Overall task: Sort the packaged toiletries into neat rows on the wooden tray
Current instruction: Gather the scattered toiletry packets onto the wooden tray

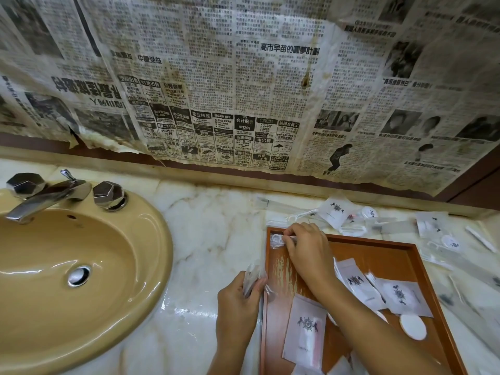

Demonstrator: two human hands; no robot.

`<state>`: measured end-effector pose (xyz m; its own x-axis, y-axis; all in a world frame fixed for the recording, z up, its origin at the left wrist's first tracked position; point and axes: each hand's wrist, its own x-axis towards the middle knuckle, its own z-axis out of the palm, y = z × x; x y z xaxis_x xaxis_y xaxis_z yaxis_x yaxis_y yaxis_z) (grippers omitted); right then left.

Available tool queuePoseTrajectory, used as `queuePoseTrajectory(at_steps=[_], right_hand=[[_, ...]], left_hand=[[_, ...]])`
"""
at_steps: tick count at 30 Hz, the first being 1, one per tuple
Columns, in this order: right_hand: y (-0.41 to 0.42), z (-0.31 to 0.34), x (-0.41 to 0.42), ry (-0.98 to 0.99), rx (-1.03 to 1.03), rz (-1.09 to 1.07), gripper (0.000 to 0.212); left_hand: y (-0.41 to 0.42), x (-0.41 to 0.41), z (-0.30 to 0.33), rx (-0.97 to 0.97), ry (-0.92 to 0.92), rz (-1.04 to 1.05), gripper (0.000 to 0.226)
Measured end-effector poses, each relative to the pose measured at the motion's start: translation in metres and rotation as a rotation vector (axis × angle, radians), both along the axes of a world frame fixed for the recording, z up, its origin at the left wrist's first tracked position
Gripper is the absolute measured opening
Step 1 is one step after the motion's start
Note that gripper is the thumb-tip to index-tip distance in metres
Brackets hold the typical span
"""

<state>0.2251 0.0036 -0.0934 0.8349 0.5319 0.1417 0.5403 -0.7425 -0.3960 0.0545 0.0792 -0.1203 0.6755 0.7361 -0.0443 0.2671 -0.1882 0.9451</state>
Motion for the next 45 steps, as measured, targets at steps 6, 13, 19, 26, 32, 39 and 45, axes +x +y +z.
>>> queuePoseTrajectory(at_steps=[6, 13, 19, 26, 32, 39, 45], right_hand=[[0.000, -0.009, 0.000, -0.100, -0.034, -0.042, 0.003], [0.002, -0.007, 0.001, -0.094, -0.052, -0.022, 0.004], [-0.001, -0.001, 0.001, -0.044, -0.020, -0.051, 0.008], [-0.005, 0.021, -0.001, 0.108, 0.185, -0.088, 0.009], [-0.013, 0.055, -0.024, 0.543, 0.468, 0.017, 0.020], [-0.029, 0.063, -0.032, 0.815, 0.544, 0.029, 0.035], [-0.044, 0.060, -0.025, 0.903, 0.487, 0.021, 0.024]], left_hand=[[0.000, 0.001, 0.000, -0.008, 0.018, 0.002, 0.021], [0.001, 0.002, -0.004, -0.018, 0.031, 0.026, 0.024], [0.002, 0.006, 0.005, -0.121, 0.010, 0.094, 0.016], [0.011, 0.013, 0.037, -0.351, -0.104, 0.164, 0.008], [0.010, 0.035, 0.063, -0.414, -0.158, 0.073, 0.016], [0.005, 0.048, 0.070, -0.417, -0.207, -0.043, 0.023], [0.004, 0.053, 0.061, -0.377, -0.180, -0.132, 0.011]])
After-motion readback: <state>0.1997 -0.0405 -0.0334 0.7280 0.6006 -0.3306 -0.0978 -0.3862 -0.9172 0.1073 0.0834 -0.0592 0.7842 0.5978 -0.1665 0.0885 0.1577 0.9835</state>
